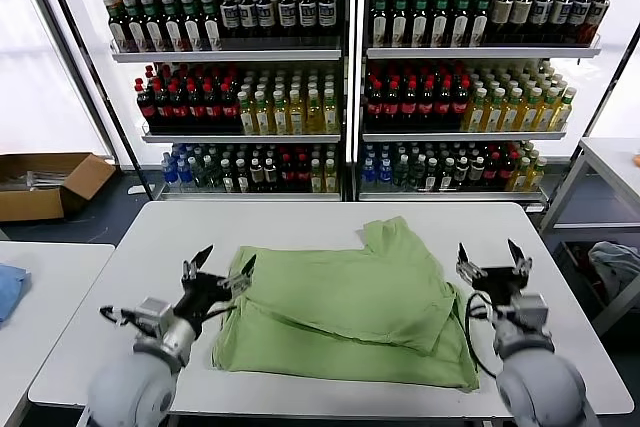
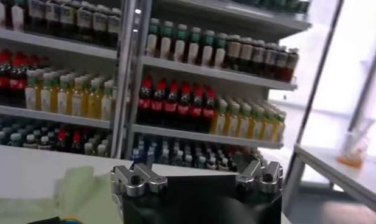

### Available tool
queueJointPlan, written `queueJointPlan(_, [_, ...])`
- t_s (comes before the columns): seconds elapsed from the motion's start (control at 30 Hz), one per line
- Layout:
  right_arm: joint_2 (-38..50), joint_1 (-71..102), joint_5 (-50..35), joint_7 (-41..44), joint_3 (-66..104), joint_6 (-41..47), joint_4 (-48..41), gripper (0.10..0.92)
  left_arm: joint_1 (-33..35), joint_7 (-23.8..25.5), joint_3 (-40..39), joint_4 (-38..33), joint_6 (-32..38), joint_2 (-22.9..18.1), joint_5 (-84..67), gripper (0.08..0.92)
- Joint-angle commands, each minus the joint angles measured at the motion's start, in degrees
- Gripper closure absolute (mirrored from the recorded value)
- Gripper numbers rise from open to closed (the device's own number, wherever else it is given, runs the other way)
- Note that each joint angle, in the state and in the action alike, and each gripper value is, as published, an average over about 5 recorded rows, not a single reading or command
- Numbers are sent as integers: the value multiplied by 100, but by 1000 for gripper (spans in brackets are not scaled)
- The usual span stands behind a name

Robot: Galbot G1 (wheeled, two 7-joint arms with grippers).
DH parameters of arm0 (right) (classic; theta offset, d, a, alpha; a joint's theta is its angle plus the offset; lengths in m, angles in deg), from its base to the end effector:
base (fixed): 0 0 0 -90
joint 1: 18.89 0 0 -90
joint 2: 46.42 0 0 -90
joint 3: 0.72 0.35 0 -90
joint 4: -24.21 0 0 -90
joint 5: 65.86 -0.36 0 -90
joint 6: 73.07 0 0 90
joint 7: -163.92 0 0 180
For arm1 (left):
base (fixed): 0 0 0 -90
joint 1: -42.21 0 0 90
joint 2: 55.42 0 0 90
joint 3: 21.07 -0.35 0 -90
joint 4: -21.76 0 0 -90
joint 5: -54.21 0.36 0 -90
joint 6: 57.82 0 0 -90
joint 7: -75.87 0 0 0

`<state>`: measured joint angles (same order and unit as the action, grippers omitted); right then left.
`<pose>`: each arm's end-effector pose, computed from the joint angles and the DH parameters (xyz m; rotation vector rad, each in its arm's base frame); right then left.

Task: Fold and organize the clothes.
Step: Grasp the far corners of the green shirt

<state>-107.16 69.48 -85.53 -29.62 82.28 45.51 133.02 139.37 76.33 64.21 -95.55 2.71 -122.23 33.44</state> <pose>0.3445 -0.0781 -0.2147 -0.0515 -2.9295 0.3374 0.2938 0.0486 -0.2186 -0.3667 -2.8926 -0.1010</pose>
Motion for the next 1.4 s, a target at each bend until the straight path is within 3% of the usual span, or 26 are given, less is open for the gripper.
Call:
queueJointPlan(0.03, [-43, -2420, -346, 322, -1185, 97, -2421, 203, -2180, 165, -642, 2484, -360, 144, -174, 177])
queueJointPlan(0.47, [-1188, -2903, 96, 280, -1440, -17, -3890, 203, -2195, 240, -949, 3214, -371, 130, 250, 177])
queueJointPlan(0.77, [-1670, -3024, 189, 342, -1333, -112, -4664, 203, -2367, 205, -1013, 3701, -366, -105, 249, 177])
queueJointPlan(1.4, [-2161, -3099, 491, 405, -1172, -333, -5366, 203, -2392, 201, -1034, 4050, -361, -219, 296, 177])
